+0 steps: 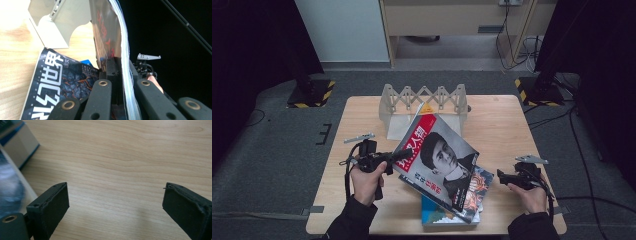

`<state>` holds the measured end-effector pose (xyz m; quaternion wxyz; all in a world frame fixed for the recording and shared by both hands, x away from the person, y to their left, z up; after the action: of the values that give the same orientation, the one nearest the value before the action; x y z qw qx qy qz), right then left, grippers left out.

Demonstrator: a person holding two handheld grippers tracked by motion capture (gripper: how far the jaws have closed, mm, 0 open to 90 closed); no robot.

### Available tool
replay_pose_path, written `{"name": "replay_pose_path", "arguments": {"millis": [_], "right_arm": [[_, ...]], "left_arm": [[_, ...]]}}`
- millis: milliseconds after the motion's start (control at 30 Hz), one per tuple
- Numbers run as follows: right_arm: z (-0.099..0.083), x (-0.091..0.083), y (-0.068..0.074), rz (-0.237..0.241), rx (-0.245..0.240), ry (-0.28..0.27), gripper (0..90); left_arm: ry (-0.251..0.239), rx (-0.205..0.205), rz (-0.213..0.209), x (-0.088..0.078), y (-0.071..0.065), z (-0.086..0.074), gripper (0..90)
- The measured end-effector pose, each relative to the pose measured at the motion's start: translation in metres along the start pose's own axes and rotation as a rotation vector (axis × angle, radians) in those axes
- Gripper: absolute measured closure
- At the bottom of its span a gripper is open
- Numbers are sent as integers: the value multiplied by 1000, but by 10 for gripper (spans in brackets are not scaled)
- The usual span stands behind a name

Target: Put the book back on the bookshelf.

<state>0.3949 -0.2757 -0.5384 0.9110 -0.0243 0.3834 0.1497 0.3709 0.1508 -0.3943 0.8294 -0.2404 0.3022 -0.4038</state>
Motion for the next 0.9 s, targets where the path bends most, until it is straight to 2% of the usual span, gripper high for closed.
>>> {"name": "replay_pose_path", "arguments": {"millis": [167,233,433,533,600,700,733,900], "right_arm": [[-6,6,-5,15,-11,47,74],[-9,9,-7,4,-19,73,73],[-12,12,-7,0,-47,94,72],[-15,14,-8,1,-48,111,72],[-16,14,-8,11,-44,103,73],[-16,15,-8,18,-49,94,69],[-18,17,-7,29,-48,74,37],[-19,18,-6,35,-53,47,13]], "left_arm": [[-24,9,6,-5,-2,6,860],[-38,22,9,-8,-2,9,860],[-69,14,1,-14,-2,16,860],[-84,35,20,-19,-3,21,860],[-109,27,22,-24,-3,26,860],[-122,23,18,-26,-2,29,860],[-134,18,16,-29,-2,32,860],[-176,34,26,-39,-4,46,860]]}}
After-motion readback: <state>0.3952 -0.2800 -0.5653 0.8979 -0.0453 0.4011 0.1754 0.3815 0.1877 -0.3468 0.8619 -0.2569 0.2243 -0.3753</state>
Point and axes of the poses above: each handheld gripper's, and its own axes: x roughly forward along the jaws, z roughly out of its top, y roughly to its left, the point moved 4 cm from there along x, roughly forward along the jaws, and after that the axes turned 4 degrees about z, right-handed, at the moved point
